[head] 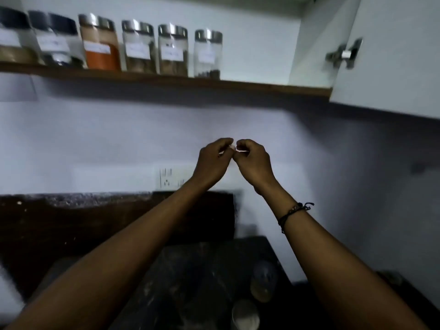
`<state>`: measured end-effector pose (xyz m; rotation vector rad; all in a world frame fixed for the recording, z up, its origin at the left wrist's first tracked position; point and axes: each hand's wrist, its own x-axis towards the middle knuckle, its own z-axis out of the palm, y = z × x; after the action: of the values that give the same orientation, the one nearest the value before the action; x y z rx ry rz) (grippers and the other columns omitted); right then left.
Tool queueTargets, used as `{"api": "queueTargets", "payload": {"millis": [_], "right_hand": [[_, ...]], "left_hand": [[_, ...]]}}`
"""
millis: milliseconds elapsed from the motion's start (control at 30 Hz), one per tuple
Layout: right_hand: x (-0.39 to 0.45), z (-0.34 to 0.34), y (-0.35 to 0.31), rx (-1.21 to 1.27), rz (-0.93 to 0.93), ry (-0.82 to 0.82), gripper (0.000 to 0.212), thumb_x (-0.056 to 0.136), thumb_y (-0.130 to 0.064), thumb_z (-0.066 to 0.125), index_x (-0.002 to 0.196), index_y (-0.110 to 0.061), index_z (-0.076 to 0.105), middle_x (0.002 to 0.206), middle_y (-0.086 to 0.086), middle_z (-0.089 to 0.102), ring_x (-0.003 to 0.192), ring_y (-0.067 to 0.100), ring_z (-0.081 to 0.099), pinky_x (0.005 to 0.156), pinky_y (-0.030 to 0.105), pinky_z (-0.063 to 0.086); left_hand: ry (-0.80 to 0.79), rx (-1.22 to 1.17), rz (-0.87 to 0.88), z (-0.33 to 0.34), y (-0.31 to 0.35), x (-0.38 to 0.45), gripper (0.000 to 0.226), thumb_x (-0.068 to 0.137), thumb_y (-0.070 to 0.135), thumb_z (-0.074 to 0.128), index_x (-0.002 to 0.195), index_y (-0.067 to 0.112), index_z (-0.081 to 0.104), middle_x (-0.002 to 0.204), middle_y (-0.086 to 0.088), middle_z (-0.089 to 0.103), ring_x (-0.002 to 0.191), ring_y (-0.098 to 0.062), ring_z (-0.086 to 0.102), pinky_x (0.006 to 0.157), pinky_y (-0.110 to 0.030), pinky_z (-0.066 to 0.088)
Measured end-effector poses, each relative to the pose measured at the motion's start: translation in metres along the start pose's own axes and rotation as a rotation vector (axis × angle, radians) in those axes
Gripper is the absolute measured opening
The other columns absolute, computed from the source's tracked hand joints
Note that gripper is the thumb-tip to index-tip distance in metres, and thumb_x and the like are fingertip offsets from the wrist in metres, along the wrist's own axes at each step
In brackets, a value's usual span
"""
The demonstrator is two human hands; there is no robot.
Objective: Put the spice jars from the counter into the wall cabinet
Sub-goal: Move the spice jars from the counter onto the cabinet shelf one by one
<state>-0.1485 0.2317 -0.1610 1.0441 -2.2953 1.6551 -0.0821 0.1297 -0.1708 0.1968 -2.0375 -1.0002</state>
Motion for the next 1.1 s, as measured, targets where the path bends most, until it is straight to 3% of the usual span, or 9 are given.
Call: {"api": "queueTargets", "payload": {"millis": [100,233,333,433,633,767,867,967,1100], "right_hand": [[-0.049,0.006,0.046,-0.064,0.092,-0.040,0.035,0.091,-0.017,0.058,0.126,-0.014,0.060,0.127,0.002,0.063,0.110,0.018,0.061,0.086,0.020,0.040],[-0.119,0.016,0.108,-0.208,0.189,-0.119,0.033,0.093,-0.013,0.052,0.125,-0.009,0.060,0.126,0.011,0.064,0.113,0.026,0.060,0.095,0.028,0.045],[-0.177,0.024,0.153,-0.243,0.279,-0.122,0.029,0.094,-0.012,0.050,0.119,-0.007,0.063,0.118,0.015,0.066,0.108,0.028,0.061,0.085,0.023,0.042],[-0.231,0.034,0.195,-0.317,0.350,-0.206,0.025,0.093,-0.011,0.049,0.114,-0.005,0.062,0.112,0.017,0.066,0.104,0.031,0.062,0.088,0.036,0.048],[-0.304,0.049,0.245,-0.435,0.435,-0.354,0.040,0.086,-0.031,0.054,0.125,-0.024,0.053,0.127,0.012,0.052,0.116,0.032,0.053,0.101,0.045,0.044],[-0.325,0.056,0.257,-0.405,0.481,-0.359,0.063,0.081,-0.048,0.056,0.139,-0.038,0.033,0.132,0.013,0.047,0.120,0.033,0.049,0.099,0.048,0.044],[-0.324,0.056,0.263,-0.345,0.447,-0.378,0.077,0.071,-0.050,0.069,0.137,-0.038,0.032,0.134,0.009,0.045,0.122,0.029,0.048,0.098,0.047,0.046],[-0.317,0.055,0.268,-0.180,0.466,-0.258,0.082,0.071,-0.035,0.080,0.140,-0.019,0.039,0.136,0.009,0.048,0.126,0.024,0.049,0.102,0.042,0.044],[-0.300,0.043,0.265,0.061,0.418,-0.104,0.073,0.067,-0.025,0.084,0.129,-0.021,0.045,0.121,-0.005,0.053,0.109,-0.004,0.054,0.091,0.017,0.048]], "left_hand": [[-0.140,-0.037,-0.106,0.031,-0.028,-0.062,0.029,0.102,0.018,0.045,0.116,0.012,0.070,0.114,-0.003,0.073,0.103,-0.012,0.065,0.083,-0.011,0.044],[-0.287,-0.032,-0.213,0.067,-0.066,-0.140,0.030,0.102,0.012,0.044,0.114,0.006,0.071,0.110,-0.010,0.073,0.100,-0.018,0.067,0.088,-0.029,0.048],[-0.421,0.039,-0.262,0.091,-0.090,-0.195,0.027,0.101,0.011,0.046,0.104,0.005,0.072,0.103,-0.012,0.073,0.093,-0.022,0.067,0.083,-0.033,0.048],[-0.579,0.099,-0.277,0.111,-0.114,-0.245,0.023,0.099,0.008,0.048,0.093,0.002,0.070,0.095,-0.017,0.071,0.088,-0.029,0.066,0.078,-0.037,0.049],[-0.771,0.315,-0.342,0.124,-0.150,-0.300,0.030,0.099,0.020,0.049,0.125,0.011,0.061,0.127,-0.014,0.063,0.117,-0.030,0.059,0.099,-0.038,0.047],[-0.808,0.258,-0.620,0.125,-0.157,-0.309,0.051,0.104,0.034,0.040,0.149,0.010,0.037,0.145,-0.018,0.052,0.131,-0.034,0.052,0.109,-0.041,0.041],[-0.773,0.169,-0.668,0.127,-0.155,-0.308,0.035,0.104,0.032,0.042,0.129,0.012,0.054,0.124,-0.015,0.064,0.114,-0.032,0.062,0.098,-0.046,0.050],[-0.711,0.109,-0.683,0.127,-0.151,-0.306,0.031,0.103,0.031,0.043,0.107,0.009,0.063,0.105,-0.016,0.068,0.097,-0.033,0.066,0.088,-0.050,0.054],[-0.471,-0.070,-0.787,0.115,-0.148,-0.296,0.040,0.104,0.033,0.042,0.093,0.003,0.065,0.094,-0.020,0.069,0.087,-0.033,0.067,0.084,-0.052,0.056]]}}
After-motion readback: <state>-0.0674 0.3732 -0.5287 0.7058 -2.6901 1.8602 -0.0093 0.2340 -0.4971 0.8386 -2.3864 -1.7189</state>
